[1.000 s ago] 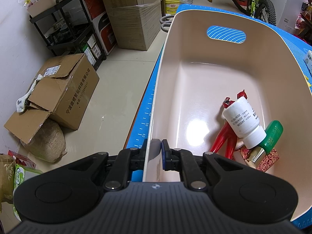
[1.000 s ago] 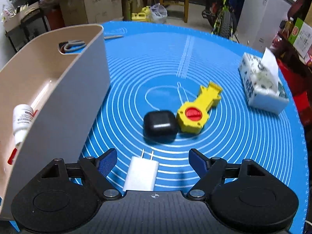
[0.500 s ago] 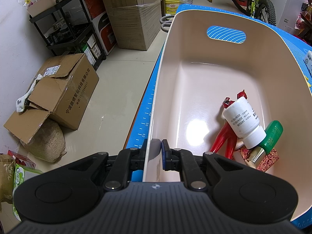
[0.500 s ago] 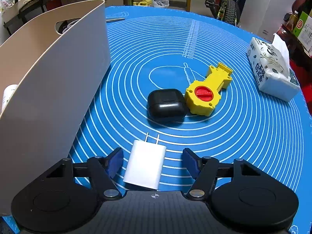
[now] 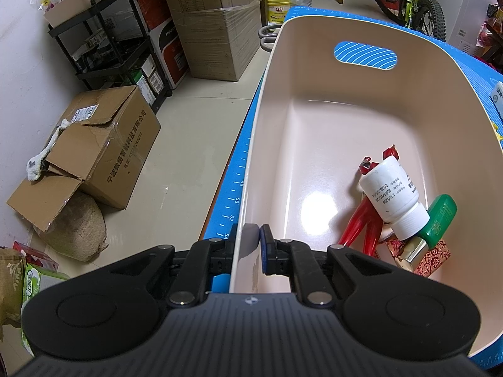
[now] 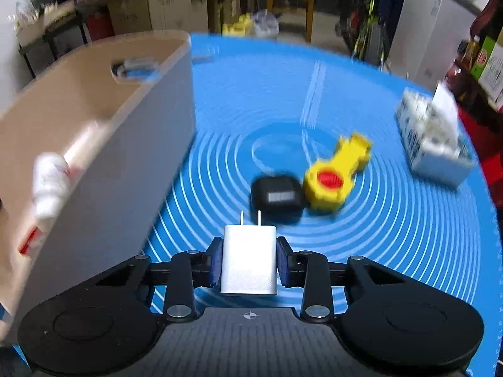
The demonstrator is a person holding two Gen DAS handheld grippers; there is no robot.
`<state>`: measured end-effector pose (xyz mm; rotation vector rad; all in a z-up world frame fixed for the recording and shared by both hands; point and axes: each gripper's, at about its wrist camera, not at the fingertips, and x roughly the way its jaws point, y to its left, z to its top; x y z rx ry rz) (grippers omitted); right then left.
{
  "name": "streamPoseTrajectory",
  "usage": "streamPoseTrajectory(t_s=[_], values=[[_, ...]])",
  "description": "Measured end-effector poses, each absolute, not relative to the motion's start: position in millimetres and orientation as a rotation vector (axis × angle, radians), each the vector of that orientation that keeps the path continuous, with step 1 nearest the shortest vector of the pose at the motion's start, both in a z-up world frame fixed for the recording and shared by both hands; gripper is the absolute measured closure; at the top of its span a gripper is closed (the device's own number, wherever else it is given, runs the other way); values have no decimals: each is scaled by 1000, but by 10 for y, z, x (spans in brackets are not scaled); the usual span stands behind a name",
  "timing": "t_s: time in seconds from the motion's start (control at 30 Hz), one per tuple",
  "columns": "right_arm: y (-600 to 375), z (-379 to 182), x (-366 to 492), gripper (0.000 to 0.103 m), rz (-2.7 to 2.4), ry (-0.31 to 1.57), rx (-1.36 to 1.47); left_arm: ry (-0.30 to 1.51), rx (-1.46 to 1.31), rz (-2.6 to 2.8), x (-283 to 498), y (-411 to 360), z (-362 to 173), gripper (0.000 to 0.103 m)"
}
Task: Organize rigid objects
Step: 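Carry the white charger plug into the basket and open the right gripper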
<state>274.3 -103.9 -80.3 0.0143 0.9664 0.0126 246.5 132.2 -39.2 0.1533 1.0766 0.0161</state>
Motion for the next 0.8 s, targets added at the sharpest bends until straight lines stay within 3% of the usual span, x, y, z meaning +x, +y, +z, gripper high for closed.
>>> streamPoseTrajectory(t_s=[0.37,0.8], values=[[-947,-47,2695,61,-7,714,71,1076,159,19,2455,1327,-390,89],[-205,50,2843,61,170,678,-5,1082,169,28,2463,1323,-398,88]])
